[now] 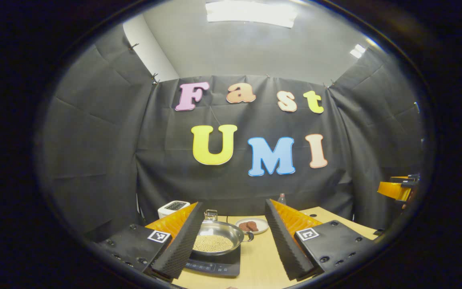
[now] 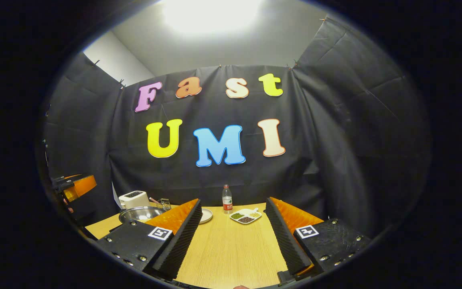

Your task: First push the handle of the pot to place it horizontally, then grasp the pot with both hands and set it on the induction cooktop.

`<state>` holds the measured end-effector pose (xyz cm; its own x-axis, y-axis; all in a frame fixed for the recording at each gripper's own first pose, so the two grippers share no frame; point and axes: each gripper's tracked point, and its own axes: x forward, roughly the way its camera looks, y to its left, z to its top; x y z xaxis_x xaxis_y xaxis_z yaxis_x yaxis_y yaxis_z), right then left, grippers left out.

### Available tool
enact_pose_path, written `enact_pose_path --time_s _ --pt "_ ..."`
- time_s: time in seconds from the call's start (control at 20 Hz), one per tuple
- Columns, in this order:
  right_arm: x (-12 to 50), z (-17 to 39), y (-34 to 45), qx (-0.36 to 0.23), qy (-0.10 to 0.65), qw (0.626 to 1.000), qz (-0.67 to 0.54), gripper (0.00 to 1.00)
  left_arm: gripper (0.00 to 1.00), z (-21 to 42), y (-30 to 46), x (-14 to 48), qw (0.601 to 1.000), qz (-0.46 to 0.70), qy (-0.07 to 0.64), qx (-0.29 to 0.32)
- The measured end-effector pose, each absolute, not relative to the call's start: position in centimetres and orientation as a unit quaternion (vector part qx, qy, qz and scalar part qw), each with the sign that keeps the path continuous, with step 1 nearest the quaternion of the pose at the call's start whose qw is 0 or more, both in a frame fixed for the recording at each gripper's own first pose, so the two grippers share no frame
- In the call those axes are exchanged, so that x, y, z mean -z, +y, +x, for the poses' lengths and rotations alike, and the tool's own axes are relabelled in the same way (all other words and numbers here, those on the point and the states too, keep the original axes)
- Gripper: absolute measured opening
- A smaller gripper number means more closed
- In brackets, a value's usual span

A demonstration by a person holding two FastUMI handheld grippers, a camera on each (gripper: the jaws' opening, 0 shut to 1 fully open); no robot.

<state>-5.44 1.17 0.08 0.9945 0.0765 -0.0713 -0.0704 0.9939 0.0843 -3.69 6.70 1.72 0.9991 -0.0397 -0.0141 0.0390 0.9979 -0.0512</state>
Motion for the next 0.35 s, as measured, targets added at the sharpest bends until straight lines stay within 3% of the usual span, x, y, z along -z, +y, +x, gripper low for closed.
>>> enact_pose_path --time_s 0.35 --pt "-0.8 -6.05 1.6 -0.039 0.028 0.998 0.04 0.96 1.0 -4.47 6.94 -2.47 1.0 -0.021 0.001 0.02"
